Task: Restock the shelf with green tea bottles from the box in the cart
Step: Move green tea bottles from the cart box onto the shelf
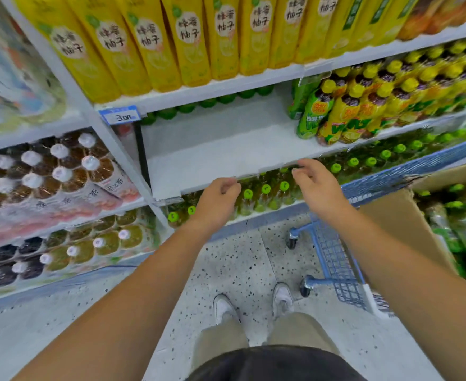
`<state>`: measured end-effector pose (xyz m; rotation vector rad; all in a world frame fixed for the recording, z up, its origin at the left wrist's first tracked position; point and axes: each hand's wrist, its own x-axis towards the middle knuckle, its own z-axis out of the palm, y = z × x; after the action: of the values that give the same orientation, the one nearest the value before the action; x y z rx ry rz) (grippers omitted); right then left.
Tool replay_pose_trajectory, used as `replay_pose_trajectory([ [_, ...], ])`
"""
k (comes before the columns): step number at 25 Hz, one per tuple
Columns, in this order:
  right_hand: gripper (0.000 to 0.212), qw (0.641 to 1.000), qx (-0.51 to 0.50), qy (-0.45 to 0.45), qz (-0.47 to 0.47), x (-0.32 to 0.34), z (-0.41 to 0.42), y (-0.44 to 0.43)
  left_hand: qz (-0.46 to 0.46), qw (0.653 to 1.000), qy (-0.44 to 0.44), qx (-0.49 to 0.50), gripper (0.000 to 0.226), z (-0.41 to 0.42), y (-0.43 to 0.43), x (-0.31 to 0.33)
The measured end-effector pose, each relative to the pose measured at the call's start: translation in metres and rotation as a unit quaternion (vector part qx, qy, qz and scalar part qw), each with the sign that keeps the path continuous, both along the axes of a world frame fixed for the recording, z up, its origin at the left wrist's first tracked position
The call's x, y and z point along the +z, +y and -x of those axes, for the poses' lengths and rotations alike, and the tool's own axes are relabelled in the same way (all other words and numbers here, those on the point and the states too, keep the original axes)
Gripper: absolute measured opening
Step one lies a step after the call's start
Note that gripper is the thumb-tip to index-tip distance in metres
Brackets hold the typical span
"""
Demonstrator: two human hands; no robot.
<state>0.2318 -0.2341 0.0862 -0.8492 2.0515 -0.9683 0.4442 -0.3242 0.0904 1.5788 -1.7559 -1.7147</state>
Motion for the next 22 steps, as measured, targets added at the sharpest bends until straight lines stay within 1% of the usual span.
replay_pose_trajectory([
  [5, 0.044, 1.000, -0.012, -0.011, 0.001, 0.040, -0.020, 0.044, 0.035, 0.998, 0.009, -0.058, 0.027, -0.012, 0.016, 0.029],
  [11, 0.046, 0.997, -0.079, -0.010, -0.018, 0.052, -0.027, 0.113, 0.065, 0.988, -0.001, -0.139, 0.042, -0.006, 0.048, 0.041],
  [15, 0.044, 0.995, -0.103, 0.006, -0.014, 0.053, -0.001, 0.152, 0.068, 0.988, 0.008, -0.140, 0.043, 0.021, 0.074, 0.053],
  [18, 0.041, 0.993, -0.120, 0.010, 0.007, 0.052, 0.026, 0.183, 0.089, 0.986, 0.004, -0.144, 0.040, 0.047, 0.103, 0.059],
  [22, 0.048, 0.990, -0.140, -0.002, 0.031, 0.047, 0.069, 0.243, 0.120, 0.979, -0.010, -0.167, 0.037, 0.102, 0.155, 0.069],
])
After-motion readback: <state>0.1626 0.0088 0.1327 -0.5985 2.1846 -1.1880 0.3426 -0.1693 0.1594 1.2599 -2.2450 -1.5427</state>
